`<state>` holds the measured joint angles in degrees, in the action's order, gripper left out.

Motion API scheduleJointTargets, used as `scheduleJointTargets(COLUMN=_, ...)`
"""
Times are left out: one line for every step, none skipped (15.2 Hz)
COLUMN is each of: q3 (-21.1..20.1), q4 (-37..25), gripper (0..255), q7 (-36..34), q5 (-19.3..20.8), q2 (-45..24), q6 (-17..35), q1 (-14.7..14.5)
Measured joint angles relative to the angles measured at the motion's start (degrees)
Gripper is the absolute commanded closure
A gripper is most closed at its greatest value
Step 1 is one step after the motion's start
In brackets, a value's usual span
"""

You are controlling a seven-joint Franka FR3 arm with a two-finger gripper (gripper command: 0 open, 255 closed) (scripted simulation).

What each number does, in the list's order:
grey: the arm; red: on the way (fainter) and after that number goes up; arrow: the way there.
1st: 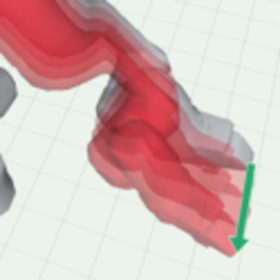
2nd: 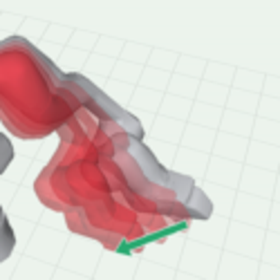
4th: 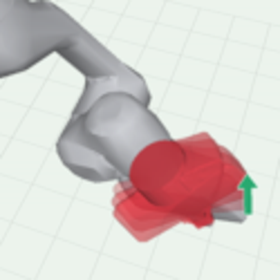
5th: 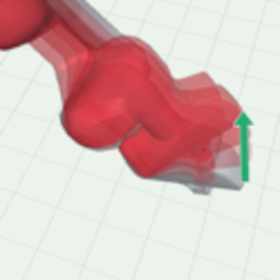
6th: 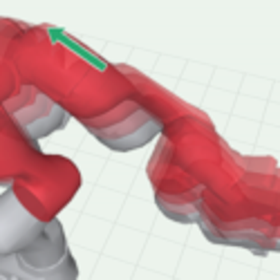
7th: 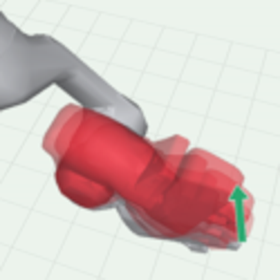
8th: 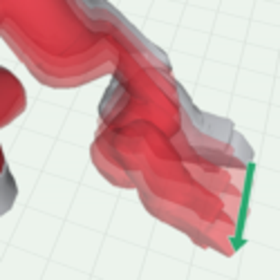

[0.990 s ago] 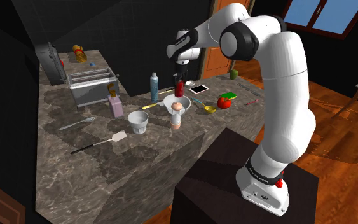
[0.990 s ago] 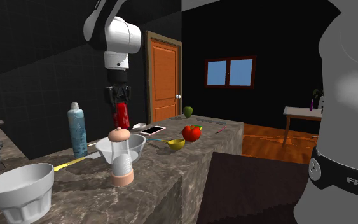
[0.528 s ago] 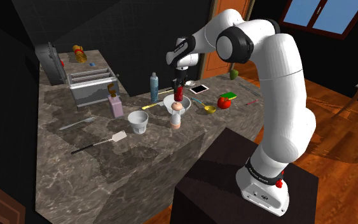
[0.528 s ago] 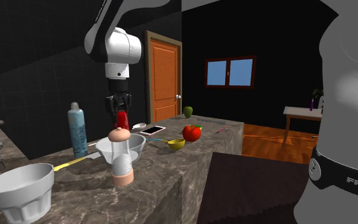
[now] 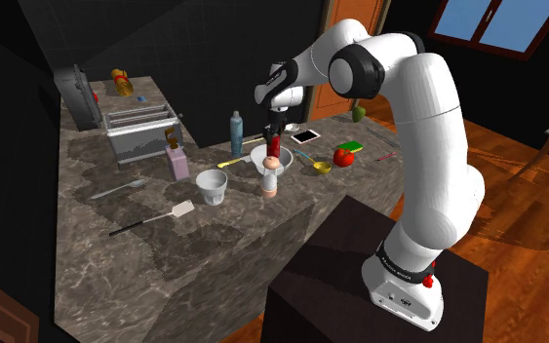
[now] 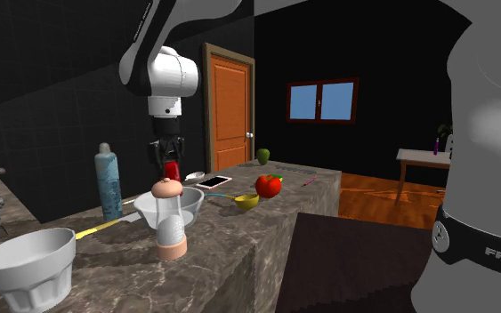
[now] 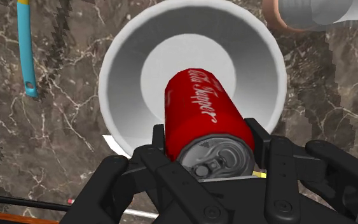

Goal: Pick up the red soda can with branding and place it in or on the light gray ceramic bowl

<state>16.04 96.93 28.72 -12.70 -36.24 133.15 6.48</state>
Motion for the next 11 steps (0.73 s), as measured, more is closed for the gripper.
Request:
scheduleJointTargets(q3=0.0, q4=0.0, gripper=255, q7=0.0, q5=0.0, q2=0.0, q6=0.0, q1=0.0)
scheduleJointTargets(q3=0.0, q4=0.0, gripper=0, q7=0.0, q5=0.0, q2=0.0, q6=0.0, q1=0.0)
scheduleJointTargets(q3=0.0, q4=0.0, gripper=0, q7=0.0, q5=0.0, q2=0.0, q6=0.0, q1=0.0)
scheduleJointTargets(q3=0.0, q4=0.0, gripper=0, q7=0.0, q5=0.0, q2=0.0, q6=0.0, q1=0.0)
scheduleJointTargets(q3=0.0, q4=0.0, gripper=0, q7=0.0, q5=0.0, q2=0.0, q6=0.0, q1=0.0)
scheduleJointTargets(q3=0.0, q4=0.0, gripper=0, q7=0.0, q5=0.0, q2=0.0, q6=0.0, q1=0.0)
scheduleJointTargets(q3=0.0, q4=0.0, gripper=0, q7=0.0, q5=0.0, q2=0.0, q6=0.0, q1=0.0)
scheduleJointTargets(q3=0.0, q4=0.0, gripper=0, q7=0.0, q5=0.0, q2=0.0, q6=0.0, q1=0.0)
scheduleJointTargets(q3=0.1, q4=0.0, gripper=0, q7=-0.1, q5=0.2, q2=0.6, q6=-0.5, q1=-0.1)
scheduleJointTargets(q3=0.3, q4=0.1, gripper=0, q7=-0.2, q5=0.4, q2=1.5, q6=-1.3, q1=-0.2)
scheduleJointTargets(q3=0.6, q4=0.0, gripper=0, q7=-0.5, q5=0.8, q2=2.5, q6=-2.4, q1=-0.5)
